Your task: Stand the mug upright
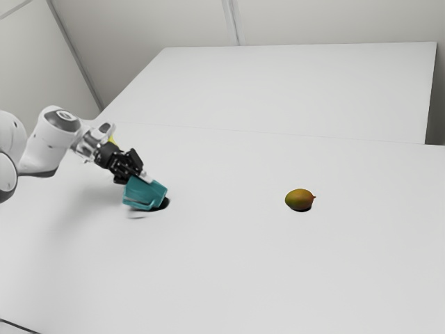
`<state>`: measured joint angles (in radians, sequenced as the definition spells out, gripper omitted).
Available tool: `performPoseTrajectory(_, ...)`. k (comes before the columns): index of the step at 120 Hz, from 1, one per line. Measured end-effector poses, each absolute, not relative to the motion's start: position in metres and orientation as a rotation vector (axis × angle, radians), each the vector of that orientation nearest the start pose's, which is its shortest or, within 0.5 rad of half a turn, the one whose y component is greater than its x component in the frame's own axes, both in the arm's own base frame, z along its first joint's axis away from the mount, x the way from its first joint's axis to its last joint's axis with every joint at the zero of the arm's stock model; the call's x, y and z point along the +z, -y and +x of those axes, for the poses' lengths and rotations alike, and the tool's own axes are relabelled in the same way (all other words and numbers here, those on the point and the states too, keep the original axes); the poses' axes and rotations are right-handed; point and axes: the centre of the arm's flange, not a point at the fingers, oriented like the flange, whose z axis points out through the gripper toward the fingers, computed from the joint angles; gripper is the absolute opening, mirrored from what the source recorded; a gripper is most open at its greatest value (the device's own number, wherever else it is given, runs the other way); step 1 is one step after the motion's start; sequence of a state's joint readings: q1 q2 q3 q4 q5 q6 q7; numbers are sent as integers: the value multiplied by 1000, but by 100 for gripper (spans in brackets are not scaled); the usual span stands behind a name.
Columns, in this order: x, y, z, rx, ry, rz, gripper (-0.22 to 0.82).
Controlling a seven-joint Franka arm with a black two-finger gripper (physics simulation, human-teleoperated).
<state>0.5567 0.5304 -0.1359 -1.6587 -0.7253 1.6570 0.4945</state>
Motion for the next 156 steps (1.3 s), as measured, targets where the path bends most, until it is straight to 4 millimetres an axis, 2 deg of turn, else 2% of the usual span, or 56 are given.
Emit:
performPoseTrajectory(24, 303, -203, 599, -137, -215, 2223, -14)
performPoseTrajectory(33, 320, -197, 601, -120, -188, 2245, -14)
performPoseTrajectory(40, 352, -173, 604, -104, -119, 2308, -14)
performPoseTrajectory(51, 395, -114, 592, -111, 45, 2476, -14)
performPoseTrajectory(62, 407, -61, 583, -137, 239, 2665, -14)
performPoseTrajectory(73, 413, -23, 576, -158, 441, 2849, -15)
performPoseTrajectory(86, 407, 15, 553, -194, 652, 3023, -16)
performPoseTrajectory(104, 394, 47, 554, -150, 756, 3134, -17)
performPoseTrajectory(130, 374, 74, 562, -112, 702, 3189, -18)
performPoseTrajectory(156, 351, 81, 571, -70, 591, 3216, -18)
